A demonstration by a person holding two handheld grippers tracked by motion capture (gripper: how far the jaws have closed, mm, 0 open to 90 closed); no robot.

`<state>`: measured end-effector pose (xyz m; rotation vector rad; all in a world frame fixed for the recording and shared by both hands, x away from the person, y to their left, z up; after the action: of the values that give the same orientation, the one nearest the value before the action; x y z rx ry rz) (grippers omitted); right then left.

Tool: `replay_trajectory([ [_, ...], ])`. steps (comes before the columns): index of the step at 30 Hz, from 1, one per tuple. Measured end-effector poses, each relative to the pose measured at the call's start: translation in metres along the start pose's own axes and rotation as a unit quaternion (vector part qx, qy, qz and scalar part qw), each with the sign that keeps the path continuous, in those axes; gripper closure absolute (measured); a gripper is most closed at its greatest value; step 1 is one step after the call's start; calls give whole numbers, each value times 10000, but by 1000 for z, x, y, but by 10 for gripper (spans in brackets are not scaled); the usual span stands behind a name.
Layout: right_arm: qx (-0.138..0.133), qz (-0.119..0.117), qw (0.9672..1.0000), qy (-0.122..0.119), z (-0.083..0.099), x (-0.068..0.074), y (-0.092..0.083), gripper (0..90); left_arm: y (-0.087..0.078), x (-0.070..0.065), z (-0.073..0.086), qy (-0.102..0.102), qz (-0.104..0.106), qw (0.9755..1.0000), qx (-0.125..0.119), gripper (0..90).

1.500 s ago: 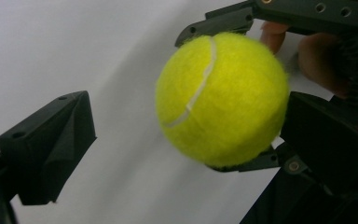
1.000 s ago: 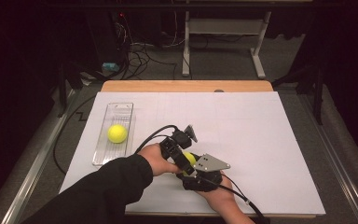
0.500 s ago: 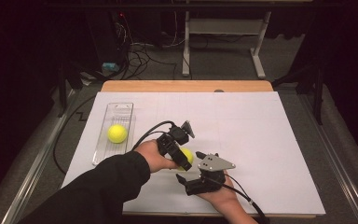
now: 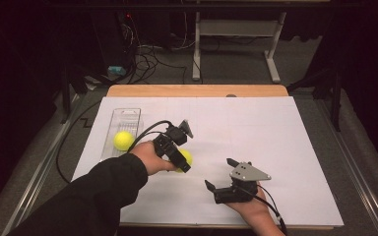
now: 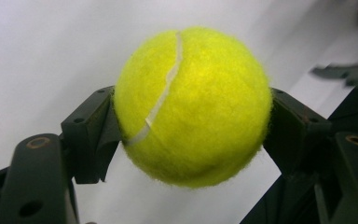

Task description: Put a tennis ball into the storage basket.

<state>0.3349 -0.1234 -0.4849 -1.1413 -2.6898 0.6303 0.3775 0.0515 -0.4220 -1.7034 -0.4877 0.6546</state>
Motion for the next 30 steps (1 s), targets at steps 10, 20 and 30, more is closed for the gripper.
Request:
replay_trajectory([
  [10, 0, 422, 9991, 97, 13, -32, -28, 0, -15, 24, 17, -267, -187, 9995, 38, 267],
  [20, 10, 724, 9971, 240, 24, -56, -51, 0, -30, 54, 44, -617, -351, 9975, 10, 268],
  [30, 40, 832, 9962, 251, 29, -64, -57, 0, -50, 86, 75, -1031, -498, 9934, -35, 268],
])
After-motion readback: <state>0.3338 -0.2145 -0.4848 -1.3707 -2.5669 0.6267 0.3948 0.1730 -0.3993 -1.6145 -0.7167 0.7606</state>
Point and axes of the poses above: each handheld gripper's, and its own axes: y roughly forward along the jaws, z roughly out of its underside, x roughly to its left, the point moved 7 cm from there along y, roughly forward along the jaws, and after that the axes turned 2 degrees about x, right-handed, at the moved point
